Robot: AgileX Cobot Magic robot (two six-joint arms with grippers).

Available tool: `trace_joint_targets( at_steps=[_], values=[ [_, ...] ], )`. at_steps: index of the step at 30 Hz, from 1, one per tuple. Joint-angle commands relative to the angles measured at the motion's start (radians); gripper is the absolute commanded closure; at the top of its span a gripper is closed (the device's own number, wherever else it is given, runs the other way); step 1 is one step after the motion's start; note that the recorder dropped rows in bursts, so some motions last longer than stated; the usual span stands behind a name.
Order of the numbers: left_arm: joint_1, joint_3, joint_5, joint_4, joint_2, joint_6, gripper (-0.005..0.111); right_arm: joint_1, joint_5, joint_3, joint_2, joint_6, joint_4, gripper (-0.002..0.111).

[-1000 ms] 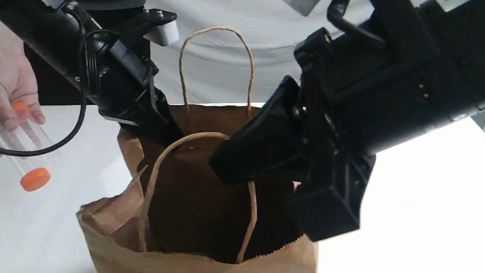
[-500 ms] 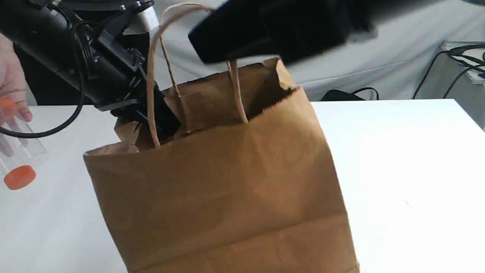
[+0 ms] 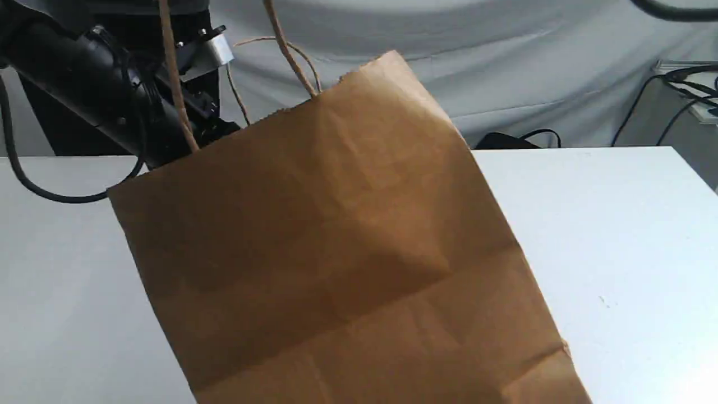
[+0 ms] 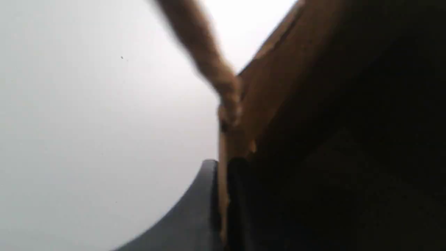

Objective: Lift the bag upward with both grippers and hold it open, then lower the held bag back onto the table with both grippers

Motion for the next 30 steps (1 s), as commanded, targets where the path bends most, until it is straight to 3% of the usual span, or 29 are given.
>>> trace_joint_targets(
  at_steps=[1,18,26,30],
  values=[
    [0.002,0.005,0.002,-0.011,0.0,-0.01,0.107,0.001,0.005,-0.009,-0.004,0.01,0.008,0.108],
    [0.002,0.003,0.004,-0.011,-0.002,-0.01,0.107,0.001,0.002,-0.009,-0.004,-0.019,0.008,0.108],
    [0.002,-0.167,0.004,0.0,-0.004,-0.044,0.107,0.001,-0.012,-0.007,-0.013,-0.082,0.008,0.108],
    [0.002,-0.24,0.004,0.041,-0.004,-0.067,0.107,0.001,-0.116,0.052,-0.075,-0.084,-0.039,0.108]
  ],
)
